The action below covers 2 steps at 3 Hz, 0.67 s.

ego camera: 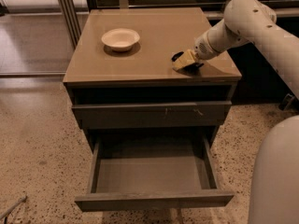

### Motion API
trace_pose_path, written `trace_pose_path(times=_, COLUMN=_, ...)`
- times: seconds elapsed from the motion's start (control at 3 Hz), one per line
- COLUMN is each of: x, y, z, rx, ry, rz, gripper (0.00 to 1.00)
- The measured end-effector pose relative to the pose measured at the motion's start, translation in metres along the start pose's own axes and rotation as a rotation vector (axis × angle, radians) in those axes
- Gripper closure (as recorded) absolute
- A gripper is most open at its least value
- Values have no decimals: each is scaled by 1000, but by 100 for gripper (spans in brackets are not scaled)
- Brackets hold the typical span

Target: Place rxbar chocolate into middle drawer

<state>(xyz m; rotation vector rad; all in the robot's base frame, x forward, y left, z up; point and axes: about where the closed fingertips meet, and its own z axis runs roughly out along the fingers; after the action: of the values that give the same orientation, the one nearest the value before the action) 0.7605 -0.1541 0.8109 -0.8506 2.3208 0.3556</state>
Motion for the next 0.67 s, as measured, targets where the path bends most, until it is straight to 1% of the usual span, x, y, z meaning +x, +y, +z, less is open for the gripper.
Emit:
trace_pose_path(times=0.33, x=-4, y=0, z=-5, rx=0, ry=0, rz=0, gripper=87)
trace_pose_path(times=0.67, x=-5, y=0, z=-6, rx=0, ry=0, rz=0, gripper=100)
